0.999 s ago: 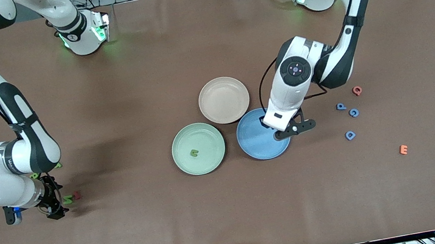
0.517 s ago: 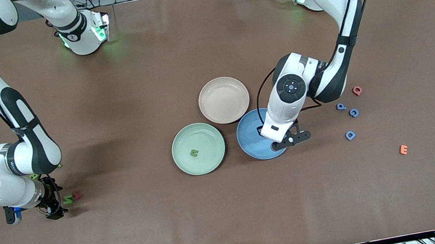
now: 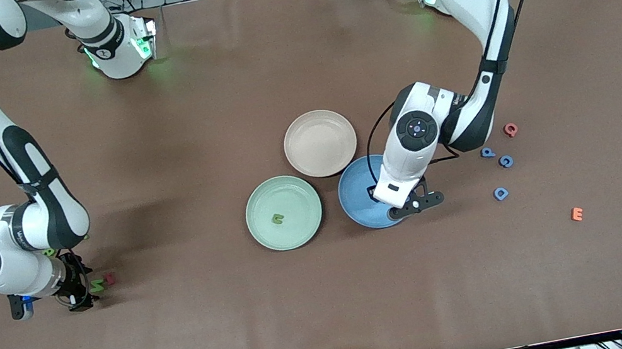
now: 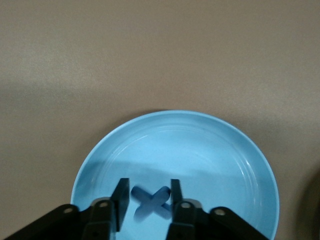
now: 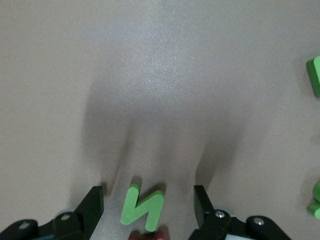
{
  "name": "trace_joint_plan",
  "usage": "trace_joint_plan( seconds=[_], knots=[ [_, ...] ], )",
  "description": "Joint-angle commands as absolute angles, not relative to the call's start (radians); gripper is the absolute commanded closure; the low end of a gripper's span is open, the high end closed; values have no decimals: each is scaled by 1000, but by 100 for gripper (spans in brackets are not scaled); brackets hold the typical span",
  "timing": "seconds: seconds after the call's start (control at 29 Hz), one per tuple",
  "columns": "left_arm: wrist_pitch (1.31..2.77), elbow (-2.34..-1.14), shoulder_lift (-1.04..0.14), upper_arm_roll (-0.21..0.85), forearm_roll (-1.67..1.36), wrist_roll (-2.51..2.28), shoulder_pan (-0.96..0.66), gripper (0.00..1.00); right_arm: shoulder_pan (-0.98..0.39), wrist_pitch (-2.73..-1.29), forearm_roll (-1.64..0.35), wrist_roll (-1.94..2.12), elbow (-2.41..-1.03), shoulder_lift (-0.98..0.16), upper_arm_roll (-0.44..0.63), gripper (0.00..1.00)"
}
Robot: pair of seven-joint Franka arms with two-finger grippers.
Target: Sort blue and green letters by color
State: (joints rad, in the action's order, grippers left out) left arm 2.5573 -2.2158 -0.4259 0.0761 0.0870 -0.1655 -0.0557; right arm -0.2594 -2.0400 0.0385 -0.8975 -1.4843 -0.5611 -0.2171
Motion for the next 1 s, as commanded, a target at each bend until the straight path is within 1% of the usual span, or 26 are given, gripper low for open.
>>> trace_joint_plan(
  seconds=[0.0, 0.14, 0.21, 0.45, 0.72, 0.79, 0.96],
  knots=[
    [2576, -2220, -428, 83, 64, -175, -49, 40, -196, -1928, 38, -701, -1525, -486, -230, 0],
    [2574, -2217, -428, 84, 58, -175, -49, 43, -135, -1921, 40, -547, -1600, -419, -229, 0],
    [2576, -2217, -428, 83, 57, -175, -49, 46, -109, -1921, 38, -477, -1630, -394, -229, 0],
    [2576, -2212, -434, 83, 57, -175, -49, 46, -32, -1921, 40, -249, -1710, -334, -224, 0],
    [2576, -2212, -436, 83, 57, -175, -49, 56, 51, -1954, 46, -5, -1796, -296, -210, 0],
    [2576, -2212, -436, 83, 55, -175, -49, 63, 64, -1967, 54, 35, -1818, -285, -210, 0],
    [2574, -2212, -436, 83, 54, -175, -51, 64, 116, -2012, 107, 145, -1880, -264, -210, 0]
  ],
)
